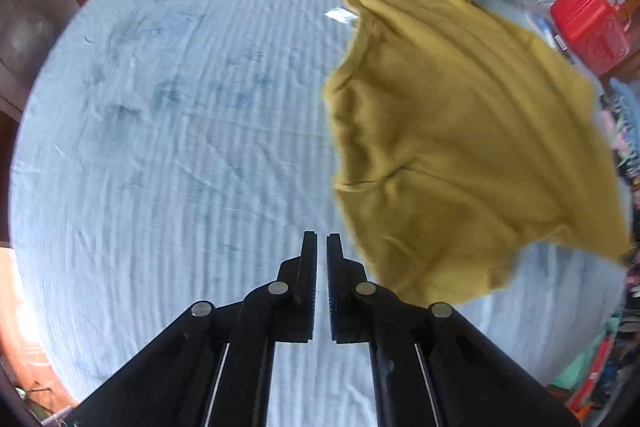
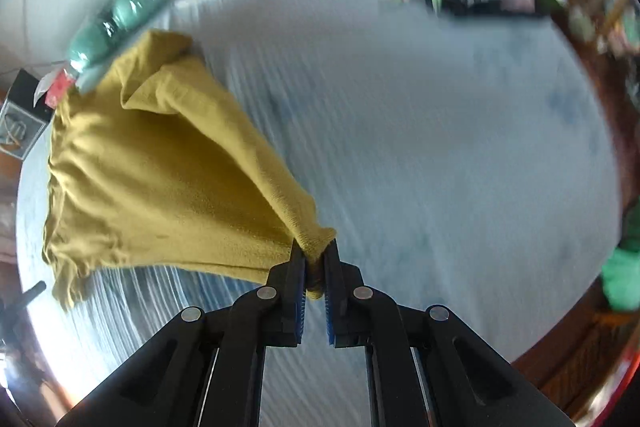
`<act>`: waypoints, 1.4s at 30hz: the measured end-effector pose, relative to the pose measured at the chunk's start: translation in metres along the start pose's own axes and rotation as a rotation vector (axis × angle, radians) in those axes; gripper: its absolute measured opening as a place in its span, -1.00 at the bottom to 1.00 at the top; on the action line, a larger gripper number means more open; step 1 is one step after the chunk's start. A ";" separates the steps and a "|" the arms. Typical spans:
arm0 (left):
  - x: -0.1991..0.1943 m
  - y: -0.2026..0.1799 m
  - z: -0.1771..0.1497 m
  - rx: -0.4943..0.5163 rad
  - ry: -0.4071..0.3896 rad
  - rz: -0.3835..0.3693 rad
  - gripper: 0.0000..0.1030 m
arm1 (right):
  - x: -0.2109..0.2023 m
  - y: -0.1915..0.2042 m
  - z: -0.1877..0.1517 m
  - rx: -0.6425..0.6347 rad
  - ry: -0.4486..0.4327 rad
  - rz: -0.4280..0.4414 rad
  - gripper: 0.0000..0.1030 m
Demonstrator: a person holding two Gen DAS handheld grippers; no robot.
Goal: Fold clothes
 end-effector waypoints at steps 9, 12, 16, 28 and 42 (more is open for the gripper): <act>0.034 -0.049 0.010 0.022 0.010 -0.084 0.21 | 0.020 0.003 -0.015 0.016 0.020 0.029 -0.84; 0.042 -0.059 0.003 0.069 0.014 -0.057 0.91 | 0.022 -0.002 -0.015 0.017 0.020 0.038 -0.84; 0.048 -0.070 -0.008 0.164 -0.001 0.039 1.00 | 0.031 -0.001 -0.019 0.011 0.018 0.048 -0.84; 0.020 -0.065 0.006 0.145 -0.036 0.043 -0.86 | 0.034 0.004 -0.018 -0.011 -0.015 0.081 -0.84; -0.007 -0.018 -0.001 0.109 0.074 0.050 -0.83 | -0.017 0.008 -0.034 -0.121 0.093 0.118 -0.36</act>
Point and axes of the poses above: each gripper's, at about its wrist camera, not at the fingertips, and x roughly the way its jaws point, y to its left, z to its top, the point moved 3 cm from there along x, roughly the way its jaws point, and after that the axes turned 12 degrees about -y, right-handed, at the moved point
